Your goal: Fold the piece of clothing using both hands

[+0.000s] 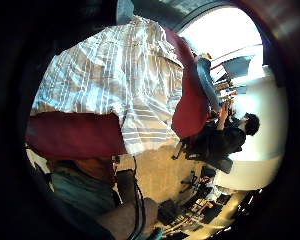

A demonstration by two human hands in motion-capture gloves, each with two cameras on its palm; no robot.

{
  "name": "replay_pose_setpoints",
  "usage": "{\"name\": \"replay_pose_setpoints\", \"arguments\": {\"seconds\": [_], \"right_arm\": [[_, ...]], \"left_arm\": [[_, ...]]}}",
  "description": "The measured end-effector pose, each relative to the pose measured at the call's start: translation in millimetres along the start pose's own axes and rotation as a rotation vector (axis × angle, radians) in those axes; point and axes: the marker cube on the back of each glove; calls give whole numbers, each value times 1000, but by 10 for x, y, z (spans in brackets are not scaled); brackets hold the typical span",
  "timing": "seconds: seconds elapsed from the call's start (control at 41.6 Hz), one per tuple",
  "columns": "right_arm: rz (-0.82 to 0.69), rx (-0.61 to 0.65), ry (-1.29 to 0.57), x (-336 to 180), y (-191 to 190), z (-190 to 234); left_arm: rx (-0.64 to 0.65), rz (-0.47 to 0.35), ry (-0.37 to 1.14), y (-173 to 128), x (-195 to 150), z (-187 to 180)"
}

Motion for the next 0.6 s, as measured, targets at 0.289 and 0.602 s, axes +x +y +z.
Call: {"name": "replay_pose_setpoints", "arguments": {"seconds": [0.289,0.602], "right_arm": [[-12,-27,11,75,6,-20],[153,-65,89,966,-19,197]], "left_arm": [[12,25,11,-23,51,9],[29,43,7,-160,161,141]]}}
